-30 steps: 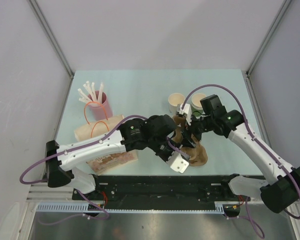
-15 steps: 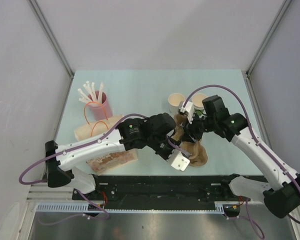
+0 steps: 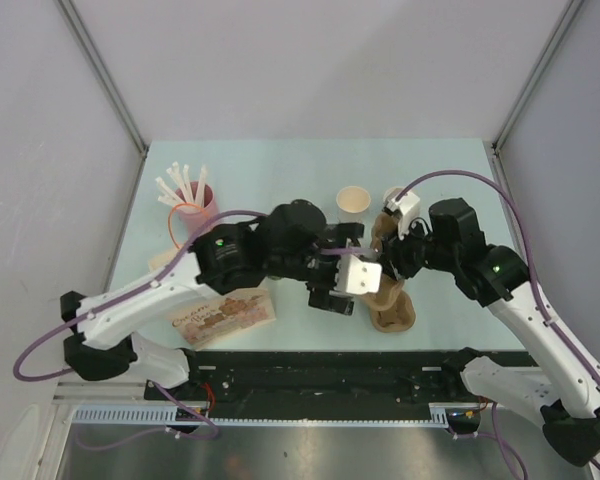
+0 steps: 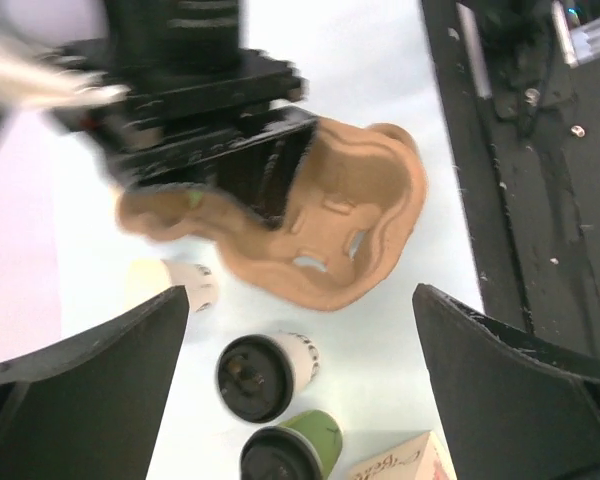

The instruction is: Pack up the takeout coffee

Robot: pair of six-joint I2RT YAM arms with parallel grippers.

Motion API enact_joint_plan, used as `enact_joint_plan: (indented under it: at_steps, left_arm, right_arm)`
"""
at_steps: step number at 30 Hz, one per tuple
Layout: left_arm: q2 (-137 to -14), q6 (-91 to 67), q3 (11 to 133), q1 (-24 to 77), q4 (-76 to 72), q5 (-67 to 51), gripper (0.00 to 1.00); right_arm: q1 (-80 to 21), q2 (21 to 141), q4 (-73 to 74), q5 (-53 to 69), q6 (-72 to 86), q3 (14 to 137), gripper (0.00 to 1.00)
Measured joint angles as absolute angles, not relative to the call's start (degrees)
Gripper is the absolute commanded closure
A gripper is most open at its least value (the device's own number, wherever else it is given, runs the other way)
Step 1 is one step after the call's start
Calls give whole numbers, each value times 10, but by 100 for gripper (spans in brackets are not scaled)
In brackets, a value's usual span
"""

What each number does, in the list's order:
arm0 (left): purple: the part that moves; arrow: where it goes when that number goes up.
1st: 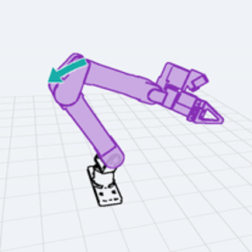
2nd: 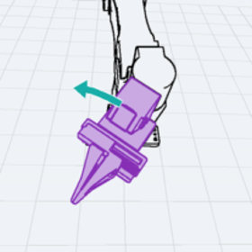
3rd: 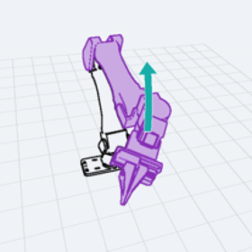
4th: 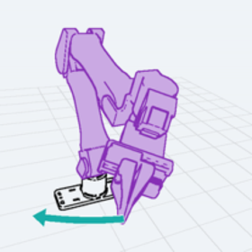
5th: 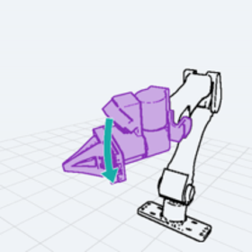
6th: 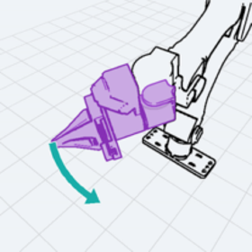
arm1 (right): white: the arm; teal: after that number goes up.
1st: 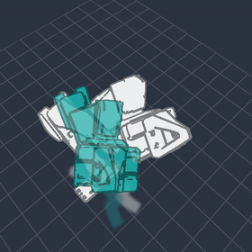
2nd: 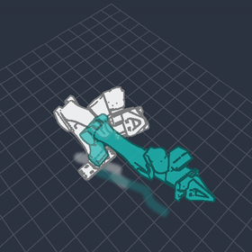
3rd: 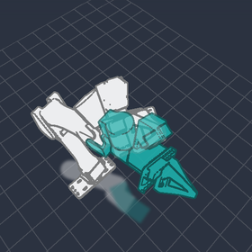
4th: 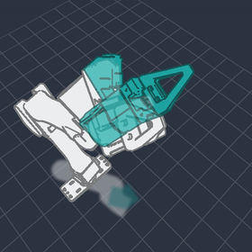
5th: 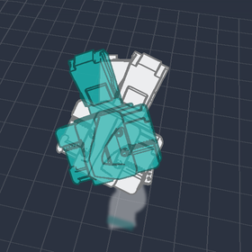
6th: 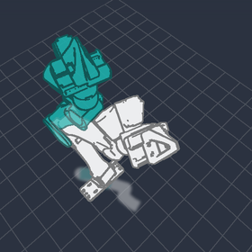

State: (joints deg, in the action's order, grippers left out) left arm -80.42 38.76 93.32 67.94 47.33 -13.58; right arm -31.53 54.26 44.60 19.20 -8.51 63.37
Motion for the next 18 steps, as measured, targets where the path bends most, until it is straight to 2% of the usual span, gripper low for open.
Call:
enact_joint_plan:
  at_steps: [8,13,18]
  left_arm:
    - [-695,329,1011,661,501,40,0]
    - [-612,306,1010,486,539,91,0]
    - [-534,284,955,333,591,75,1]
  right_arm:
    - [-319,525,381,103,63,634,100]
    - [-355,525,322,72,127,634,100]
    - [-396,547,283,51,144,645,100]
